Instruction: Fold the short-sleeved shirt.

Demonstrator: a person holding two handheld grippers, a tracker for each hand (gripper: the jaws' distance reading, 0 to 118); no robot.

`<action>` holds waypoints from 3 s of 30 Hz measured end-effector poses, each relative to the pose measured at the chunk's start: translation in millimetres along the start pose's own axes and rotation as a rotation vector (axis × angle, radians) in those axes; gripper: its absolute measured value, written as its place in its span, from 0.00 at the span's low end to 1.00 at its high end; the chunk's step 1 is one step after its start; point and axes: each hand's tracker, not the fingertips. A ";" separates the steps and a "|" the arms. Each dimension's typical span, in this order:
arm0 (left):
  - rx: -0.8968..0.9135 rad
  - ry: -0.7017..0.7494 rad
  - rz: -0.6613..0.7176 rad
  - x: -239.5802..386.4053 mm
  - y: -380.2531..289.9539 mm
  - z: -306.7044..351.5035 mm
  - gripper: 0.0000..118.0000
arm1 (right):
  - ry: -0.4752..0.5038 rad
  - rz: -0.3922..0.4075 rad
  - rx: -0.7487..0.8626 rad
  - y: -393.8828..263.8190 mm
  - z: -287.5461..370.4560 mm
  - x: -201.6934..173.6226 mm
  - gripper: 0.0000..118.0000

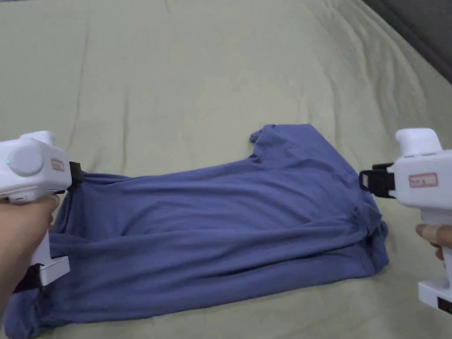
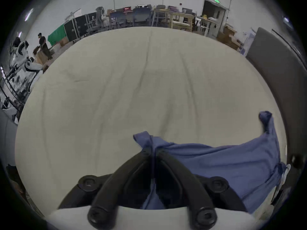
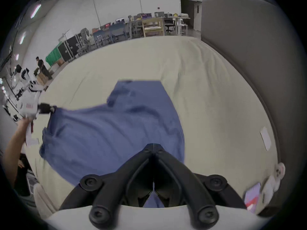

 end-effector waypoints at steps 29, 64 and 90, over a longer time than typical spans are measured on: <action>0.072 -0.072 -0.141 -39.7 -65.3 103.5 0.00 | -0.012 0.290 -0.181 27.3 23.0 -13.8 0.05; 0.073 -0.077 -0.002 -53.0 -197.5 158.0 0.28 | -0.051 0.167 0.004 -91.0 68.2 -65.2 0.02; -0.031 -0.604 0.349 -120.7 -168.8 37.8 0.11 | 0.453 0.078 -0.082 -113.7 73.0 -92.6 0.02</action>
